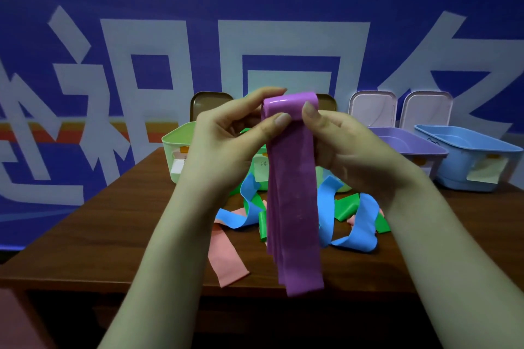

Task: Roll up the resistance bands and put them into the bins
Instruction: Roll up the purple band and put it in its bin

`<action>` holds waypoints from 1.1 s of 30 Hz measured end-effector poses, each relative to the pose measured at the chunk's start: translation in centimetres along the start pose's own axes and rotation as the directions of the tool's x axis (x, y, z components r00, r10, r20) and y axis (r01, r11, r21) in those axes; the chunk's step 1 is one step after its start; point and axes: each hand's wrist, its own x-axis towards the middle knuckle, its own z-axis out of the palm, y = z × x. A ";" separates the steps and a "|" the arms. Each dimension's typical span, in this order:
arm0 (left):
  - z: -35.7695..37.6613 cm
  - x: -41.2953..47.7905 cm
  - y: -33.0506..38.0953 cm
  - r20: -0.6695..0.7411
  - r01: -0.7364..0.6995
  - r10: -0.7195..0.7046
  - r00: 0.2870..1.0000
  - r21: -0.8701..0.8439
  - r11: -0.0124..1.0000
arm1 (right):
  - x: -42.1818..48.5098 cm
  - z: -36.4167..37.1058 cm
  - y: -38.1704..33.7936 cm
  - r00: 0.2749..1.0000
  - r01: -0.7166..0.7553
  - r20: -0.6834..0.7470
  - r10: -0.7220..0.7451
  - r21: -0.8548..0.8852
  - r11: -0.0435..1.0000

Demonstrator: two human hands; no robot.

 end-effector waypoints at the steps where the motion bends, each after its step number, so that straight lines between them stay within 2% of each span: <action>1: 0.1 0.0 -0.1 -0.008 -0.025 0.026 1.000 0.033 0.999 | 0.0 0.1 0.0 1.000 -0.009 -0.012 0.009 -0.007 1.000; 6: 0.5 -0.1 -1.0 0.049 -0.148 0.140 0.989 0.255 0.956 | 0.4 0.2 0.1 0.997 -0.035 -0.066 0.037 0.039 0.999; 13: 0.4 -0.2 -1.7 0.042 -0.143 0.136 0.990 0.250 0.958 | 0.7 0.3 0.7 0.998 -0.015 -0.062 0.018 0.053 0.999; 18: 0.1 -0.4 -1.6 0.061 -0.142 0.130 0.990 0.291 0.946 | 0.6 0.2 0.9 0.998 0.024 -0.065 -0.010 0.212 0.977; 21: 0.0 -0.5 -1.6 0.015 -0.023 0.020 1.000 0.258 0.966 | 0.6 0.3 1.0 0.998 0.043 -0.050 -0.030 0.282 0.959; 23: -0.1 -0.6 -1.5 0.017 0.114 -0.117 0.993 0.132 0.985 | 0.6 0.2 1.0 0.999 0.046 -0.029 -0.039 0.291 0.956; 26: -0.5 -0.5 -1.4 0.099 0.286 -0.278 0.956 -0.077 0.955 | 0.4 0.0 1.0 1.000 0.027 0.004 -0.030 0.296 0.955; 30: -0.7 -0.6 -0.9 0.158 0.344 -0.322 0.933 -0.133 0.930 | 0.2 0.0 1.1 1.000 0.007 0.018 -0.013 0.295 0.956; 33: -0.9 -0.8 -1.0 0.111 0.359 -0.345 0.932 -0.163 0.919 | 0.2 0.1 1.3 1.000 0.013 0.007 -0.016 0.325 0.946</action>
